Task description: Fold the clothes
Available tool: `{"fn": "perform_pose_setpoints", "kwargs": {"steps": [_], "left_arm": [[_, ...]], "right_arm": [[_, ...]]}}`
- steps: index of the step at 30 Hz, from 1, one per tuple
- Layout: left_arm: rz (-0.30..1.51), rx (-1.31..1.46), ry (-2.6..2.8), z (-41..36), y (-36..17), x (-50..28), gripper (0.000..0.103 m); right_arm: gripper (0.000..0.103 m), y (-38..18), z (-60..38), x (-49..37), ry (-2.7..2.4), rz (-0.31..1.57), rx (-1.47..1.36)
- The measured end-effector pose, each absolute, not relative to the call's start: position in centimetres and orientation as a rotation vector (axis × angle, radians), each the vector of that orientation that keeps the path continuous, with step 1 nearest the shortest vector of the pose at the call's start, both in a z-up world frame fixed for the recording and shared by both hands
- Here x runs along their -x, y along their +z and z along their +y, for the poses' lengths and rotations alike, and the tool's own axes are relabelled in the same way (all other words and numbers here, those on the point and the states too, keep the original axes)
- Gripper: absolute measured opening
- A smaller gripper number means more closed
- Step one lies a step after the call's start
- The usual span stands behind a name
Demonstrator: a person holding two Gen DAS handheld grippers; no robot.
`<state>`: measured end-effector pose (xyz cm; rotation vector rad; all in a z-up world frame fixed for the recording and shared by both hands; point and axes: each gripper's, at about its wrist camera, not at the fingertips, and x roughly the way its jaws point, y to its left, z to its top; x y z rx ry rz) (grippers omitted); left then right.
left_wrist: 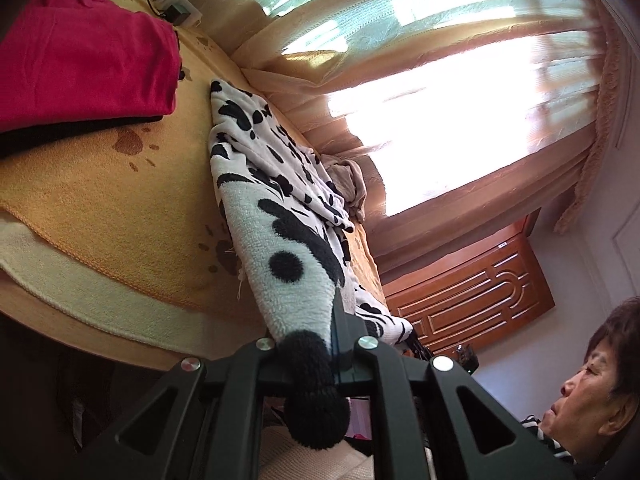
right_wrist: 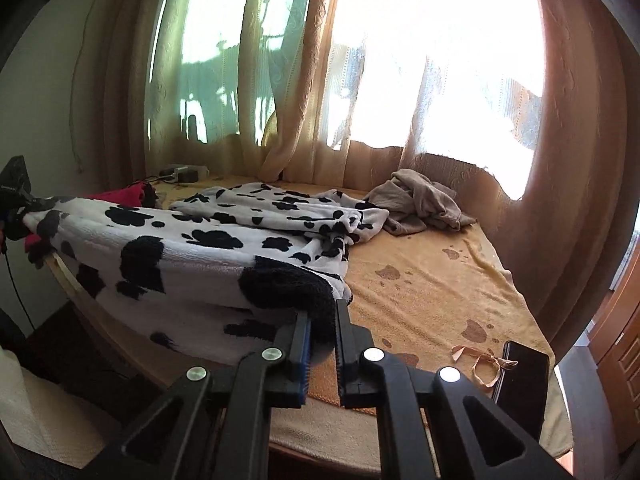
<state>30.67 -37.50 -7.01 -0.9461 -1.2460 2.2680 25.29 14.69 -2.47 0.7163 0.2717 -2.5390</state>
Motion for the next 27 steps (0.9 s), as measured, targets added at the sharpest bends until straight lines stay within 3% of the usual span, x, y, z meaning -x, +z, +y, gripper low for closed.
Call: {"fn": "perform_pose_setpoints", "kwargs": {"steps": [6, 14, 17, 18, 19, 22, 23, 25, 27], "left_arm": [[-1.296, 1.126, 2.251, -37.6, -13.0, -31.5, 0.013], [-1.201, 1.203, 2.323, -37.2, -15.6, -32.4, 0.021], [-1.163, 1.172, 2.361, -37.9, -15.2, -33.1, 0.037], [-1.141, 1.153, 2.377, -38.1, -14.9, -33.5, 0.046], [-1.113, 1.124, 2.403, -38.3, -14.4, -33.9, 0.048], [-1.107, 0.996, 2.441, -39.1, -13.0, -35.0, 0.049], [-1.121, 0.947, 2.446, -39.5, -12.5, -35.3, 0.052], [-1.133, 0.897, 2.469, -39.8, -11.9, -35.2, 0.069], [-1.102, 0.904, 2.5, -39.5, -11.7, -34.7, 0.076]], "right_arm": [[0.011, -8.1, 14.3, -25.7, -2.452, 0.306, -0.947], [0.012, -8.8, 16.2, -27.0, -2.424, 0.283, -1.001], [0.014, -7.5, 17.7, -27.0, -2.453, 0.152, -0.93], [0.018, -7.1, 18.4, -26.8, -2.469, 0.097, -0.916], [0.022, -6.8, 19.0, -26.6, -2.485, 0.043, -0.902], [0.071, -6.6, 20.8, -25.7, -2.501, -0.136, -0.886], [0.072, -6.7, 21.2, -25.4, -2.494, -0.192, -0.875], [0.072, -6.8, 21.3, -24.6, -2.464, -0.275, -0.884], [0.072, -7.0, 21.0, -23.9, -2.428, -0.317, -0.899]]}}
